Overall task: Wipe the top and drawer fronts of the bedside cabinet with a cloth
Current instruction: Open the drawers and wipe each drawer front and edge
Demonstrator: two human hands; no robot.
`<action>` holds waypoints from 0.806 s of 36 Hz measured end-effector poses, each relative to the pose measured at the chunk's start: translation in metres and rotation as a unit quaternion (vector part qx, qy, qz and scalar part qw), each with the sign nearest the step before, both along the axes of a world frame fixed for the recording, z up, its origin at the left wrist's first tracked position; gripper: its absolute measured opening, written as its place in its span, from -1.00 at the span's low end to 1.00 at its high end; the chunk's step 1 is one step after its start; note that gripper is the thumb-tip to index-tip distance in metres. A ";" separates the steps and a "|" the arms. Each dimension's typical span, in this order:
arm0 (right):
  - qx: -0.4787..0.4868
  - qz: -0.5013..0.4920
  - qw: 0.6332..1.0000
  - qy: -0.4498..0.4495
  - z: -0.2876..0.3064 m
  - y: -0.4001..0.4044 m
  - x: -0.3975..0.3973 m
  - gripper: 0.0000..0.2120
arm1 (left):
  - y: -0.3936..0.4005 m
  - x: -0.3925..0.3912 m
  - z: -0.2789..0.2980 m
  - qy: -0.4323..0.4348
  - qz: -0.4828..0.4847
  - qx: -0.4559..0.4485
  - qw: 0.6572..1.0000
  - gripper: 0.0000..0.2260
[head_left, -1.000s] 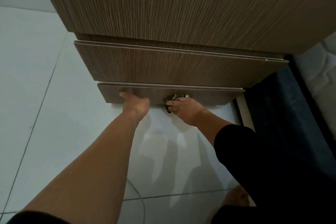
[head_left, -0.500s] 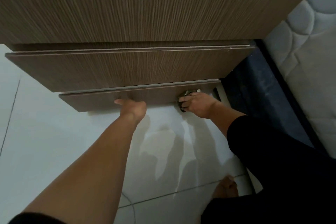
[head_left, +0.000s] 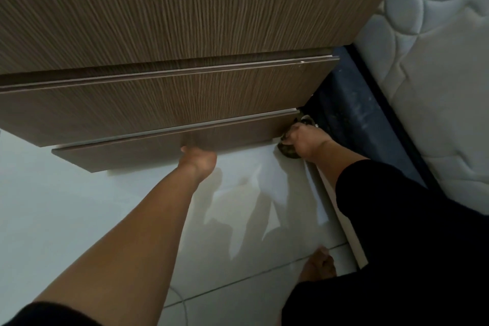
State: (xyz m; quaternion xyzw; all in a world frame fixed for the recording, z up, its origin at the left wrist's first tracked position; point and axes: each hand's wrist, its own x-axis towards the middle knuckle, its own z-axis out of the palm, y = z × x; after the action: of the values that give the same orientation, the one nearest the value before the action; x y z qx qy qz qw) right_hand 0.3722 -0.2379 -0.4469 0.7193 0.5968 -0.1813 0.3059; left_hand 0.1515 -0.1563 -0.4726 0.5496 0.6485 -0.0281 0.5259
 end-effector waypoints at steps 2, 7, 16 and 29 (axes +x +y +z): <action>0.019 -0.040 0.999 0.014 0.004 0.001 -0.004 -0.63 | -0.005 0.000 0.000 -0.008 -0.042 0.010 0.999 -0.54; 0.092 -0.223 0.960 0.141 0.003 -0.003 -0.018 -0.55 | -0.011 -0.003 0.011 -0.018 -0.131 0.011 0.991 -0.53; 0.116 -0.493 0.683 0.527 0.028 -0.024 -0.055 -0.57 | -0.027 -0.044 0.039 -0.057 -0.115 0.024 0.991 -0.58; 0.127 -0.448 0.510 0.723 0.095 -0.040 -0.107 -0.58 | -0.070 -0.081 0.112 -0.233 0.004 0.010 0.973 -0.58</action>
State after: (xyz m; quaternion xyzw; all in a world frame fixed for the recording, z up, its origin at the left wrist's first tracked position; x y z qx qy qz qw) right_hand 0.2653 -0.2780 -0.3518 0.5426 0.2262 -0.6736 -0.4479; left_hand 0.0703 -0.2267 -0.3610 0.5439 0.5107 0.1090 0.6569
